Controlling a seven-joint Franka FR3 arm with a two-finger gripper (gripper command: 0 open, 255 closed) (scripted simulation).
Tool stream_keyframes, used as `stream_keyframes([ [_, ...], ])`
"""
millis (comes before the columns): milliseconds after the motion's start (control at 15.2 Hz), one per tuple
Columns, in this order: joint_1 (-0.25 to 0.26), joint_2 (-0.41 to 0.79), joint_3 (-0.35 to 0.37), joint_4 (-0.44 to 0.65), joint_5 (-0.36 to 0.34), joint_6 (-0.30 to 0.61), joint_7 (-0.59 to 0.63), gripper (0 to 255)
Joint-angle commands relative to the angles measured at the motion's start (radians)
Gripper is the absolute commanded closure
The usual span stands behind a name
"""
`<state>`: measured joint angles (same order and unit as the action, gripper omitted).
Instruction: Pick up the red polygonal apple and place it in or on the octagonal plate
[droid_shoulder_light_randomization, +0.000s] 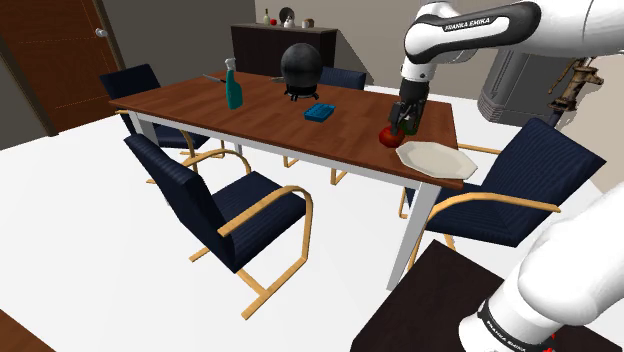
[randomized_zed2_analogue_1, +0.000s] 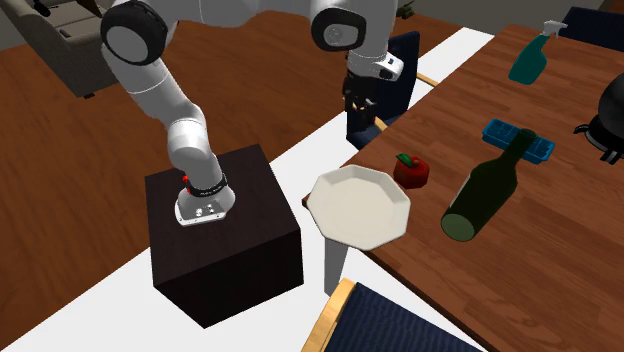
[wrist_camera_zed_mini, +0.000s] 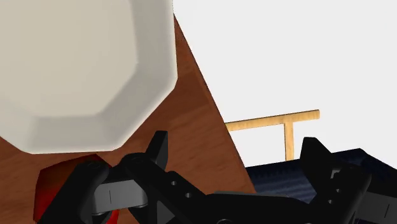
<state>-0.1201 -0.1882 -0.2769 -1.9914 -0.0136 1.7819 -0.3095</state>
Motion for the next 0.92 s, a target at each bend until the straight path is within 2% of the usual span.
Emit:
stream_keyframes([
  [0, -0.009, 0.074, -0.023, 0.071, 0.012, 0.003, -0.038, 0],
  [462, -0.067, 0.340, -0.080, 0.364, 0.088, -0.030, -0.162, 0],
  [858, -0.156, 0.589, -0.096, 0.688, 0.168, -0.113, -0.243, 0],
])
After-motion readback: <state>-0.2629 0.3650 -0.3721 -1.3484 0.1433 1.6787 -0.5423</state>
